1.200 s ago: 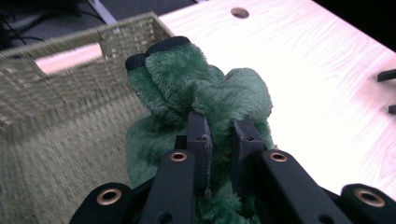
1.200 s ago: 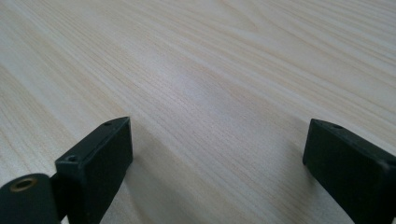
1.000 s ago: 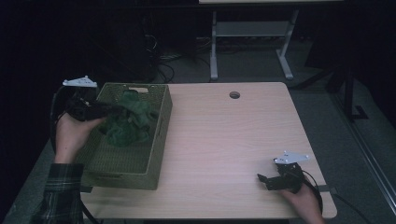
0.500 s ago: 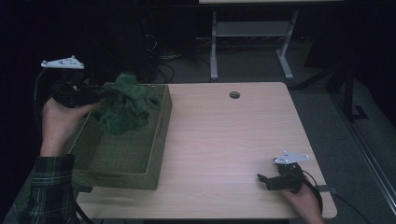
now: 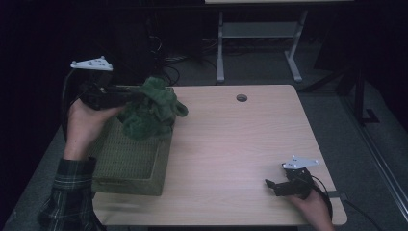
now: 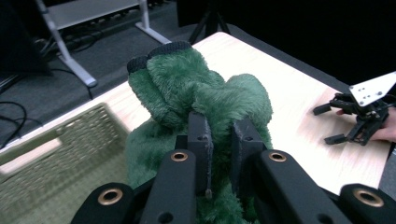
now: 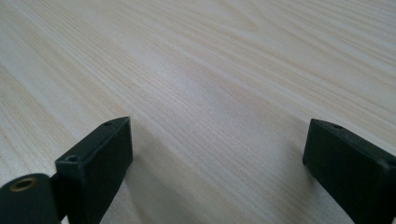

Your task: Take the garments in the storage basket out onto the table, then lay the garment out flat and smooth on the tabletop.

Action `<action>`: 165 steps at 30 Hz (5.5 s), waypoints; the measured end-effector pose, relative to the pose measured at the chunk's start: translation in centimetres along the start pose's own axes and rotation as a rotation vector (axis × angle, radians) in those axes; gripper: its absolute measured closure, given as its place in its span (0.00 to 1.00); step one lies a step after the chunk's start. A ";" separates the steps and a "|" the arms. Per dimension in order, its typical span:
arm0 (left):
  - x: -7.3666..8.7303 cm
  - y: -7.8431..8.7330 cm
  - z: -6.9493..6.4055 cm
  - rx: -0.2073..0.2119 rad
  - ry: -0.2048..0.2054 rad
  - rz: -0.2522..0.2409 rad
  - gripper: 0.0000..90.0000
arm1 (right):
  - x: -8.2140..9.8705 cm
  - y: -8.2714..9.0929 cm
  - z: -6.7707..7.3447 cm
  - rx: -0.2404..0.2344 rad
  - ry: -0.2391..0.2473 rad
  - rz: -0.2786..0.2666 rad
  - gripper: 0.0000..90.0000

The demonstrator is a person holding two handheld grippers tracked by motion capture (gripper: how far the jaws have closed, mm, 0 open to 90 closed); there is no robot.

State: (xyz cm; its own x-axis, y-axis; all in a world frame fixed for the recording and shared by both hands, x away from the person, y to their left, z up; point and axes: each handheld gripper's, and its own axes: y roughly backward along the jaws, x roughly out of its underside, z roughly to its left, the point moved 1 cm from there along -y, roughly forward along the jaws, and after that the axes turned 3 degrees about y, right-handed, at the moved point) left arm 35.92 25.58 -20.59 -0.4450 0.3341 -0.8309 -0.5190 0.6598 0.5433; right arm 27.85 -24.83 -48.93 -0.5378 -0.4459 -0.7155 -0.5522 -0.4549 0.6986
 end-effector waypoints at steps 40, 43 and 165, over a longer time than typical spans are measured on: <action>0.6 -17.1 -11.4 0.280 -0.044 0.083 0.89 | 0.0 0.0 0.0 -0.001 -0.002 0.001 0.09; 1.5 -18.8 -11.8 0.300 -0.027 0.091 0.89 | 0.0 0.0 0.0 0.000 0.000 -0.001 0.09; 16.1 -27.0 -15.6 0.324 -0.100 0.254 0.96 | -3.8 -2.0 2.4 -0.145 0.026 -0.027 0.90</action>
State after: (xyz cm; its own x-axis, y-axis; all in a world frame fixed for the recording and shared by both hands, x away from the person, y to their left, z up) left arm 31.39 2.59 -46.77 -0.4478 0.5665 -0.6918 -0.1383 0.7205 0.6795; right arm 29.46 -20.41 -47.63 -0.5062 -0.4507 -0.7353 -0.4676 -0.5730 0.6731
